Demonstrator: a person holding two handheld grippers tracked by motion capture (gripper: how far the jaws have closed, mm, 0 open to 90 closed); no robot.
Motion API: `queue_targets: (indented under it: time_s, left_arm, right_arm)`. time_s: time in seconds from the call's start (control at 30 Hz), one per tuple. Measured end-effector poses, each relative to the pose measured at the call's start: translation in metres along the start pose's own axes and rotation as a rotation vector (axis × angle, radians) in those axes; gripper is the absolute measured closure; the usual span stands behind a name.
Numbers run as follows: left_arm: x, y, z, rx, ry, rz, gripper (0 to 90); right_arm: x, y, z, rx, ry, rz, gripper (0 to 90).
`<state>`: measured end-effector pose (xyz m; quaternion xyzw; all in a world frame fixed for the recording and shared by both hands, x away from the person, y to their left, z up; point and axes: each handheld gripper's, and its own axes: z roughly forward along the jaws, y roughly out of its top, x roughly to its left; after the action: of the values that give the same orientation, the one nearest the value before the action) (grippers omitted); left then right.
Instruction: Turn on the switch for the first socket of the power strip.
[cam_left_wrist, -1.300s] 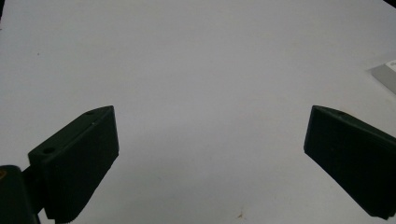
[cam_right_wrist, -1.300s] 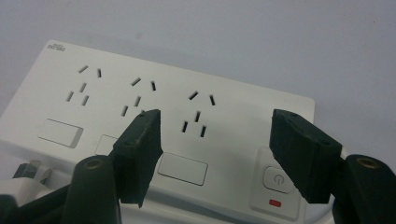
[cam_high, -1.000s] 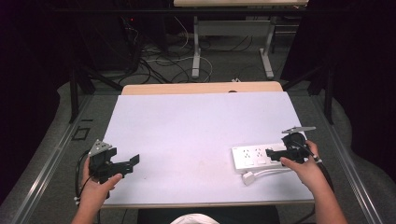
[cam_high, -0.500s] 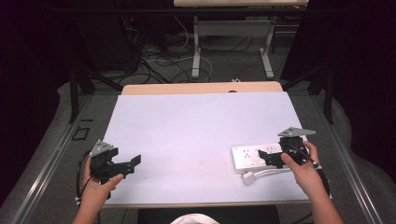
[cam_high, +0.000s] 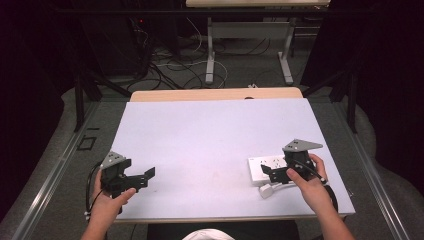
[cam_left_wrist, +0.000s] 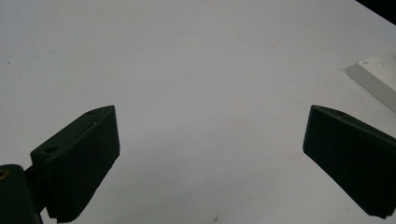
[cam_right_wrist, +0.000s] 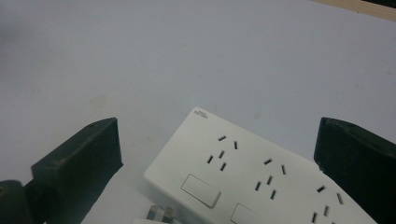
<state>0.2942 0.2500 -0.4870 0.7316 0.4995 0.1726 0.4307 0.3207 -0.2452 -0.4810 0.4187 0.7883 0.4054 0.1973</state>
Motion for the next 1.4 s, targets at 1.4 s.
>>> queue_targets:
  time_s: [1.4]
  left_arm:
    - [-0.026,-0.013,0.027,0.053,-0.076,0.07,4.2]
  right_arm:
    - [0.035,-0.036,0.033,-0.043,0.096,-0.023,1.3]
